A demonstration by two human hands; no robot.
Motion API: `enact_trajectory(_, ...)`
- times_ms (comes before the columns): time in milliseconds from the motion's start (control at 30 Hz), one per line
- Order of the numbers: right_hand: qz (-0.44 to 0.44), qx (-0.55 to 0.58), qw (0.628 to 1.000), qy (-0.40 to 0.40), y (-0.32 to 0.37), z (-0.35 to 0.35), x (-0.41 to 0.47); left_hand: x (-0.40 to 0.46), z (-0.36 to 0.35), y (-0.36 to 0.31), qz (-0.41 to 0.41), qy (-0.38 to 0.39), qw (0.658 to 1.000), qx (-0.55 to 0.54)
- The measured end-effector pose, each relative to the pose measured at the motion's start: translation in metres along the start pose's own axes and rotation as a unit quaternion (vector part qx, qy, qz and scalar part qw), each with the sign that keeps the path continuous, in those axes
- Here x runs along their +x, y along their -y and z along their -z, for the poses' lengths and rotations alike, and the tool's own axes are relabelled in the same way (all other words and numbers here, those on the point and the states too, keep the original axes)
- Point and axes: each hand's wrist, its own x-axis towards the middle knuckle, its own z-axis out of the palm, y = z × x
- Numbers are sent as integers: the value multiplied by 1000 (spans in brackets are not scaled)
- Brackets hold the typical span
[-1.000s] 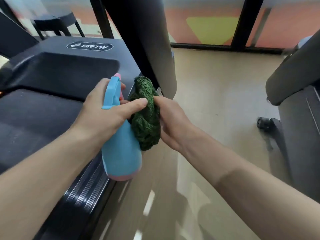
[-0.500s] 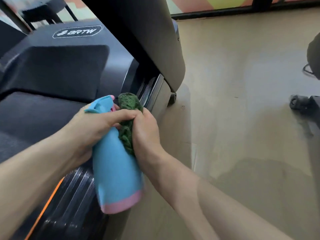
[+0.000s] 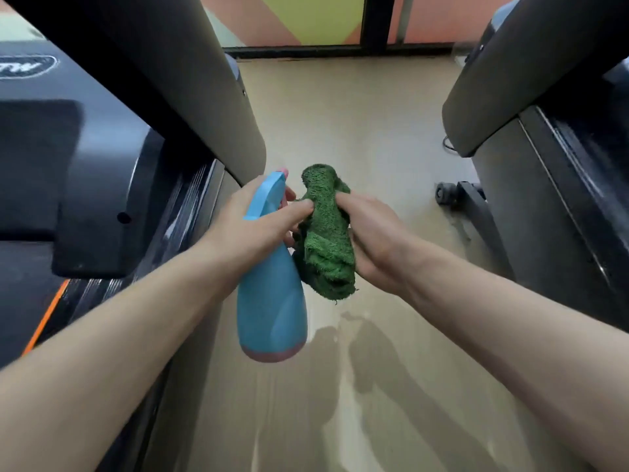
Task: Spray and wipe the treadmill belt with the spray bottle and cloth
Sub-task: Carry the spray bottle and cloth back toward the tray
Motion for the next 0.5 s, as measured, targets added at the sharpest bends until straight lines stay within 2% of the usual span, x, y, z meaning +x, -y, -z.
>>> enact_trajectory(100, 27, -55, 998, -11, 32, 12, 2, 17, -21, -10, 17, 2, 1000, -24)
enact_trajectory(200, 41, -79, 996, -25, 63, 20, 3, 39, -32, -28, 27, 12, 1000, 4)
enact_trajectory(300, 36, -73, 996, -27, 91, 24, 15, 59, -45, -51, 13, 7, 999, 51)
enact_trajectory(500, 31, -38, 995, -82, 162, 21, 40, 107, -68, -117, 36, -6, 999, 37)
